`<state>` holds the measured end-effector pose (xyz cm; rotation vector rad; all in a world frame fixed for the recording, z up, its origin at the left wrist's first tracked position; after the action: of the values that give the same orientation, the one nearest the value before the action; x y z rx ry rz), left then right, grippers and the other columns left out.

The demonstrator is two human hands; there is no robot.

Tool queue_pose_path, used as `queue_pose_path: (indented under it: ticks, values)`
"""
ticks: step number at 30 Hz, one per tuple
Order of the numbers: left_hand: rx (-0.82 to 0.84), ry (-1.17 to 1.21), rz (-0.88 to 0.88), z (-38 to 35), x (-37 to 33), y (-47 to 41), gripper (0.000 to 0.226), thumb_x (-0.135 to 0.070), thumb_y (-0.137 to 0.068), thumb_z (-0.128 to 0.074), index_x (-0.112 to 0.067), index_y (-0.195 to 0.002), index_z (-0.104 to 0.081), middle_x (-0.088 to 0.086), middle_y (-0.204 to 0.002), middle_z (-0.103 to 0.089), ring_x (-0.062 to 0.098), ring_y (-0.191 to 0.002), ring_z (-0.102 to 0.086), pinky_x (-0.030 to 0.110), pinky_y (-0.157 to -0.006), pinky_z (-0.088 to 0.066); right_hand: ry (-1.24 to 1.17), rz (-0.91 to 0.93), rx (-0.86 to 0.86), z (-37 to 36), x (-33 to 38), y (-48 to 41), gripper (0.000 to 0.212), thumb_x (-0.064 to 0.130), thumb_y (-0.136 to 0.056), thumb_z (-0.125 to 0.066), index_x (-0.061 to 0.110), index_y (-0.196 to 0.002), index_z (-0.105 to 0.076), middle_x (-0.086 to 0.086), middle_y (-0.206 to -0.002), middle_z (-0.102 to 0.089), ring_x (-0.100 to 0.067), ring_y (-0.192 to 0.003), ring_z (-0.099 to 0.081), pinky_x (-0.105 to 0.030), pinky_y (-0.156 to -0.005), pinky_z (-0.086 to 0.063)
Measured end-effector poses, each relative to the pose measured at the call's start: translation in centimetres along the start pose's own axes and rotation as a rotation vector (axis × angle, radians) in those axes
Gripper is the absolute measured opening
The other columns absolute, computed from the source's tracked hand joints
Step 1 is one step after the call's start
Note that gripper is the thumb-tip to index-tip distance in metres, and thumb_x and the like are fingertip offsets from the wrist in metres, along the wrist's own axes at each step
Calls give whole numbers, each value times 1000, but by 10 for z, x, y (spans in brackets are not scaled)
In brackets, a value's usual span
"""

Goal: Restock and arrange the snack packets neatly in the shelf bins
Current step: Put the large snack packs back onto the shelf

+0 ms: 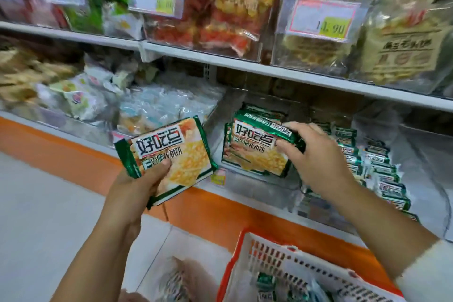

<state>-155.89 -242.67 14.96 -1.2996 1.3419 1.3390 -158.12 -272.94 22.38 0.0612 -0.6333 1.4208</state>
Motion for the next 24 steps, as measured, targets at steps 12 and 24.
queue_pose_path:
  ticks: [12,24]
  values:
    - [183,-145,82,-13,9,-23,32,-29,-81,-79,-26,-113,-71,-4,-103,-77,17,-96,-73,40,-94,-53,26,-197,82,-93,-24,-40,35,36,-90,-64,20,-120,-55,-3,-116,-37,-24,-87,-57,-38,-80,-52]
    - [440,-260,-31,-59,2,-8,32,-26,-86,-72,-33,-116,-64,-16,-105,-75,2,-98,-69,13,-75,-53,-554,-79,239,-44,31,3,22,33,-85,-69,49,-97,-59,20,-94,-66,10,-76,-60,-4,-52,-42]
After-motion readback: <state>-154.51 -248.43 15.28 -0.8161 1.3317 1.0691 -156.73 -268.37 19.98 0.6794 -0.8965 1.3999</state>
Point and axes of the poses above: each hand's wrist, its own y-axis away from the middle knuckle, its own z-axis out of the back of the hand, x = y × z, the point moved 5 cm from there along -y, towards the middle knuckle
